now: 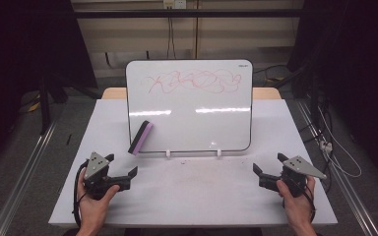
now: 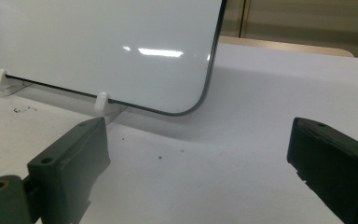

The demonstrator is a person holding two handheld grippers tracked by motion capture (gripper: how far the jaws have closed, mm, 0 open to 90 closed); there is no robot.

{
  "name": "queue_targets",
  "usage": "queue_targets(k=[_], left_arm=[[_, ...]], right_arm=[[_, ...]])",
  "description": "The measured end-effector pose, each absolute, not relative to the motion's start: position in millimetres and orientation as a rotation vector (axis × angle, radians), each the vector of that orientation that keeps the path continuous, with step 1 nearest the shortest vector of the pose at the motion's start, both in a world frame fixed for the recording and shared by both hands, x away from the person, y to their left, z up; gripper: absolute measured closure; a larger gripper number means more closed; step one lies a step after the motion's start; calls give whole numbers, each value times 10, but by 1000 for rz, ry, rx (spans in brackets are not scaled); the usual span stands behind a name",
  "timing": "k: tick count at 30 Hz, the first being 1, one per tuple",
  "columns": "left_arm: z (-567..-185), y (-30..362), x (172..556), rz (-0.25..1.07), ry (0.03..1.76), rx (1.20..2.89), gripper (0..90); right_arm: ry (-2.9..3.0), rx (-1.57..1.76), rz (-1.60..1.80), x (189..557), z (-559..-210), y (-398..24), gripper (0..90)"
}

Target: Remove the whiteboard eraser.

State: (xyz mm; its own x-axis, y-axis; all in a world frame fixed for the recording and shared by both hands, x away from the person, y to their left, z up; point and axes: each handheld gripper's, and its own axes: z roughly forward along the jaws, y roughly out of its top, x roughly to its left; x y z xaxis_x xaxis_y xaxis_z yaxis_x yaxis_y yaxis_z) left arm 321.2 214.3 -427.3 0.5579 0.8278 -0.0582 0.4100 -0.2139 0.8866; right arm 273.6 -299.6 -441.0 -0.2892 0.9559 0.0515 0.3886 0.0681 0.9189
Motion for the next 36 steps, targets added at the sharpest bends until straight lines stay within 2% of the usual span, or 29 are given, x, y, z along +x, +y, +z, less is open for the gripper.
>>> queue_targets(k=[11, 26, 28, 30, 33, 36], left_arm=[[-4277, 2085, 3253, 561, 1036, 1829, 49], [-4096, 1881, 3368, 634, 945, 1965, 47], [-4078, 1850, 3374, 677, 930, 1986, 61], [-4051, 1806, 3423, 705, 897, 2026, 118], [-4028, 1765, 3514, 717, 911, 2042, 122], [-4028, 1740, 3563, 734, 909, 2053, 167]], right_arm=[[1754, 1347, 1207, 2737, -4414, -2995, 50], [1765, 1346, 1196, 2741, -4423, -2984, 49], [1763, 1340, 1199, 2740, -4422, -2984, 49], [1768, 1335, 1203, 2743, -4424, -2982, 49], [1775, 1335, 1204, 2741, -4429, -2980, 49], [1769, 1339, 1203, 2739, -4428, -2986, 49]])
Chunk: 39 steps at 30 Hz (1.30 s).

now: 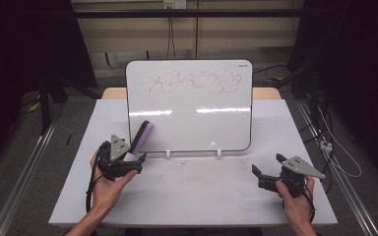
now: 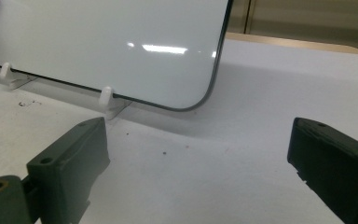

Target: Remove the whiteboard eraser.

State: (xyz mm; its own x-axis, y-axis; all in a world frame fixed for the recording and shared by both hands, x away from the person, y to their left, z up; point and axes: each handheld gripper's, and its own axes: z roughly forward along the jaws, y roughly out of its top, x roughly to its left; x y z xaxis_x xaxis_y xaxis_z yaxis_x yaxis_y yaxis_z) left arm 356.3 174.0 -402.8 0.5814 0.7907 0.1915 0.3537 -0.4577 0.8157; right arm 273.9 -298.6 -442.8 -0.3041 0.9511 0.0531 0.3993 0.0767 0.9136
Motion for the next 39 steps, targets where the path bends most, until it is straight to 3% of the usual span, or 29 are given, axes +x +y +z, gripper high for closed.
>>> queue_targets(k=[23, 39], left_arm=[[-4215, 1651, 3776, 802, 913, 2173, 572], [-4171, 1681, 3764, 778, 916, 2133, 634]], right_arm=[[1769, 1331, 1194, 2786, -4424, -2946, 51], [1767, 1339, 1195, 2769, -4430, -2967, 52]])
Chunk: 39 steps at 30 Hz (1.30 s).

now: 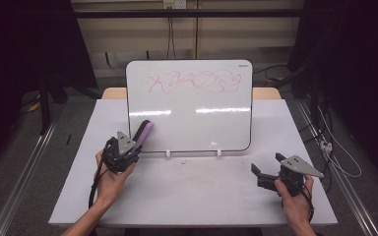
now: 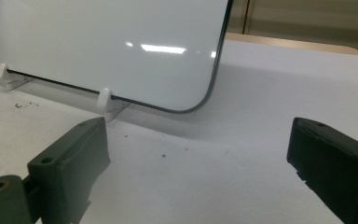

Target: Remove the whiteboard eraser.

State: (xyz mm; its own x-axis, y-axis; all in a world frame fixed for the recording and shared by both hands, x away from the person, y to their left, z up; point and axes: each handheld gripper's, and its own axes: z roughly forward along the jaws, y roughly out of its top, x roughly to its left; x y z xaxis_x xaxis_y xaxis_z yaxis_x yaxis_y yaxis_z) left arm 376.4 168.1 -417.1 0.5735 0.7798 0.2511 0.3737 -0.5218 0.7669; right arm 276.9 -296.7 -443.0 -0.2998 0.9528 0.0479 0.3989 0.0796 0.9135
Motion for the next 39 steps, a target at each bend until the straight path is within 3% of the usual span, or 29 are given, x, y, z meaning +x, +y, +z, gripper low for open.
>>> queue_targets(k=[21, 33, 39], left_arm=[[-4050, 1713, 3619, 686, 881, 2006, 634], [-4012, 1688, 3553, 594, 872, 1944, 633], [-3962, 1582, 3539, 556, 842, 1921, 633]], right_arm=[[1790, 1318, 1208, 2770, -4424, -2925, 45], [1758, 1338, 1399, 2825, -4404, -2894, 65], [1786, 1311, 1405, 2842, -4325, -2808, 26]])
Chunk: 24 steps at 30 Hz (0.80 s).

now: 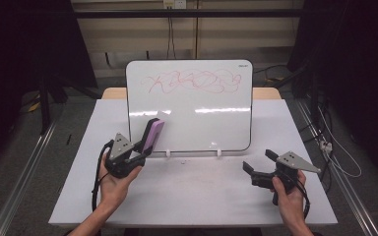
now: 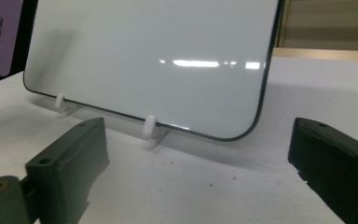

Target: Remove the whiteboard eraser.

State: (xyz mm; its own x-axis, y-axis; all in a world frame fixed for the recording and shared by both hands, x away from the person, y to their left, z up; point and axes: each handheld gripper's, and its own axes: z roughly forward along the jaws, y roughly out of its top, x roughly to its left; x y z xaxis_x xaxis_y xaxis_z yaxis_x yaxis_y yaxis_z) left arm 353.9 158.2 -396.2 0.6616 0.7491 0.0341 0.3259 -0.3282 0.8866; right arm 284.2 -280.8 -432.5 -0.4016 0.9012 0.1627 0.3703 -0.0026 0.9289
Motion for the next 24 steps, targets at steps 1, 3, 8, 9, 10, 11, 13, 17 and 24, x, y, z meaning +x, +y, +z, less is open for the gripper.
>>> queue_targets(k=[1, 3, 8, 9, 10, 11, 13, 17, 24], left_arm=[[-3957, 1554, 3541, 546, 837, 1917, 633], [-3942, 1502, 3554, 515, 829, 1907, 634], [-3885, 1326, 3568, 474, 790, 1872, 633], [-3885, 1326, 3568, 474, 790, 1872, 633], [-3870, 1263, 3575, 472, 773, 1870, 633], [-3870, 1263, 3575, 472, 773, 1870, 633], [-3863, 1199, 3589, 468, 759, 1875, 633], [-3859, 1087, 3606, 457, 738, 1875, 633], [-3819, 916, 3617, 438, 716, 1870, 633]], right_arm=[[1796, 1296, 1406, 2845, -4314, -2782, 24], [1806, 1286, 1410, 2851, -4304, -2754, 21], [1855, 1228, 1479, 2906, -4228, -2601, 21], [1854, 1217, 1490, 2920, -4213, -2578, 21], [1852, 1210, 1501, 2934, -4199, -2551, 22], [1850, 1202, 1509, 2951, -4187, -2526, 22], [1845, 1196, 1535, 2980, -4165, -2472, 22], [1849, 1171, 1562, 3021, -4129, -2357, 26], [1840, 1146, 1622, 3110, -4054, -2188, 31]])
